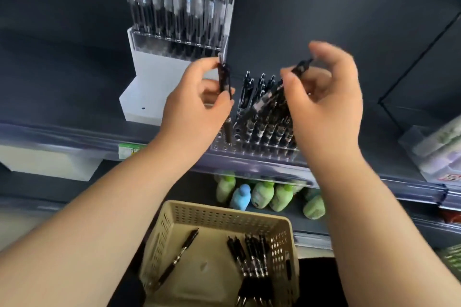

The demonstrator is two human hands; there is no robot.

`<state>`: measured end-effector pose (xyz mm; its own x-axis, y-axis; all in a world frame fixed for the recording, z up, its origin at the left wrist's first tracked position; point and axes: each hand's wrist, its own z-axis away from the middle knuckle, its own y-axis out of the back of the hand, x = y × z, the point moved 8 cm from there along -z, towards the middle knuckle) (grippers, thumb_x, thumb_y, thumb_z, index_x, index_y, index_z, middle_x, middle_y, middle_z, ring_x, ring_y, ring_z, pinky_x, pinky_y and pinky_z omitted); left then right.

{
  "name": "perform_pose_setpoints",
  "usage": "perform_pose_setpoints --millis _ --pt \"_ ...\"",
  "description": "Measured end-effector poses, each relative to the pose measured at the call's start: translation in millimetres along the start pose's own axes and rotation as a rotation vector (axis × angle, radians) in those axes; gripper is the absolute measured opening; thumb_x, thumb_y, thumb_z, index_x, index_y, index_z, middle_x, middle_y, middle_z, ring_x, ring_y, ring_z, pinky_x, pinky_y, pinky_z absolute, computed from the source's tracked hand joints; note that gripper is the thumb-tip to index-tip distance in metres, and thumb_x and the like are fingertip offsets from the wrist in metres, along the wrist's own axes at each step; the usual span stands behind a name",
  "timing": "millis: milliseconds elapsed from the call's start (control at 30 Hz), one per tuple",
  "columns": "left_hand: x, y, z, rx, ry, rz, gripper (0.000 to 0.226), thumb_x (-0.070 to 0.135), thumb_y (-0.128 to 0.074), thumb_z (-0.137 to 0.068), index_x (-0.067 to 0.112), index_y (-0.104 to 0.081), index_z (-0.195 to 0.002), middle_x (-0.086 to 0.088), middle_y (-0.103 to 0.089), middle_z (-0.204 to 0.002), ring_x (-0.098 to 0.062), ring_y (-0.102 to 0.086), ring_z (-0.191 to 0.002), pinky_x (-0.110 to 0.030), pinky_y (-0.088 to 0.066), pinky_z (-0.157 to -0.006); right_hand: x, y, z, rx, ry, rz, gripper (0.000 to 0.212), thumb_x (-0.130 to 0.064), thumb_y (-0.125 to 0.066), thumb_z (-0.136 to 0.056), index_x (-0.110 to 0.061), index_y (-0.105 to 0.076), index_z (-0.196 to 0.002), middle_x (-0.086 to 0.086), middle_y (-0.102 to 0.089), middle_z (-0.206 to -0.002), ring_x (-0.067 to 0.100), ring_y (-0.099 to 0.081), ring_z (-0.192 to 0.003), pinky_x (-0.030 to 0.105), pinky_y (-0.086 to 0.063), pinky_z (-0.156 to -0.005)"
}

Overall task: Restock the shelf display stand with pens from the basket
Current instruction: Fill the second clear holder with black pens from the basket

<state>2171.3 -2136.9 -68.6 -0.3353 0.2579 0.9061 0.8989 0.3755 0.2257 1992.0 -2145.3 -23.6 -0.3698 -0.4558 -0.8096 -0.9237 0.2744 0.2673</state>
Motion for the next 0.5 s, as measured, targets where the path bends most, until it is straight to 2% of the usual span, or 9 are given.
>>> perform_pose_setpoints --millis 67,133,233,267,367,500 --pt "1 -7 -4 -0.011 -0.052 -0.017 0.052 0.011 -0.057 -0.090 0.045 -0.037 -0.123 0.006 -0.067 -0.101 -0.006 -0.067 -0.086 -0.026 -0.054 -0.080 -4 -12 -15 -0.080 0.036 0.083 0.030 -0.020 -0.061 -0.089 -0.031 -0.048 -0.114 -0.014 -0.066 -0.085 -0.006 -0.060 -0.076 0.006 -0.042 -0.070" --pt "-2 -13 -6 -0.031 -0.102 -0.057 0.052 0.008 -0.053 -0.092 0.047 -0.039 -0.123 0.003 -0.064 -0.108 -0.002 -0.066 -0.084 -0.022 -0.053 -0.079 0 -26 -22 -0.157 0.066 0.151 0.029 -0.019 -0.058 -0.089 -0.030 -0.051 -0.115 -0.014 -0.066 -0.089 -0.004 -0.060 -0.079 0.007 -0.044 -0.070" --pt "-4 -14 -11 -0.018 -0.188 -0.171 0.037 0.003 -0.050 -0.092 0.028 -0.059 -0.117 0.004 -0.063 -0.111 0.011 -0.060 -0.087 -0.004 -0.044 -0.078 11 -45 -23 -0.223 0.112 0.246 0.027 -0.015 -0.058 -0.088 -0.024 -0.059 -0.113 -0.016 -0.060 -0.087 0.001 -0.056 -0.076 0.018 -0.048 -0.079" --pt "-7 -14 -15 -0.008 -0.185 -0.184 0.034 0.003 -0.050 -0.092 0.025 -0.063 -0.114 0.005 -0.063 -0.111 0.011 -0.059 -0.089 -0.002 -0.042 -0.078 15 -51 -24 -0.234 0.132 0.287 0.026 -0.014 -0.059 -0.087 -0.022 -0.062 -0.111 -0.013 -0.059 -0.086 0.003 -0.054 -0.076 0.021 -0.048 -0.081" --pt "-12 -12 -24 0.005 -0.118 -0.114 0.027 0.009 -0.054 -0.091 0.030 -0.063 -0.106 0.009 -0.066 -0.106 -0.001 -0.064 -0.091 -0.012 -0.049 -0.083 17 -57 -31 -0.227 0.200 0.358 0.024 -0.013 -0.060 -0.085 -0.018 -0.065 -0.108 -0.008 -0.062 -0.087 0.005 -0.054 -0.078 0.018 -0.045 -0.081" --pt "-17 -3 -29 0.046 -0.077 -0.045 0.024 0.008 -0.059 -0.090 0.032 -0.056 -0.092 0.008 -0.067 -0.094 -0.003 -0.068 -0.082 -0.027 -0.055 -0.081 15 -55 -39 -0.221 0.226 0.391 0.023 -0.014 -0.060 -0.085 -0.017 -0.066 -0.107 -0.009 -0.063 -0.087 0.010 -0.061 -0.086 0.015 -0.044 -0.081"
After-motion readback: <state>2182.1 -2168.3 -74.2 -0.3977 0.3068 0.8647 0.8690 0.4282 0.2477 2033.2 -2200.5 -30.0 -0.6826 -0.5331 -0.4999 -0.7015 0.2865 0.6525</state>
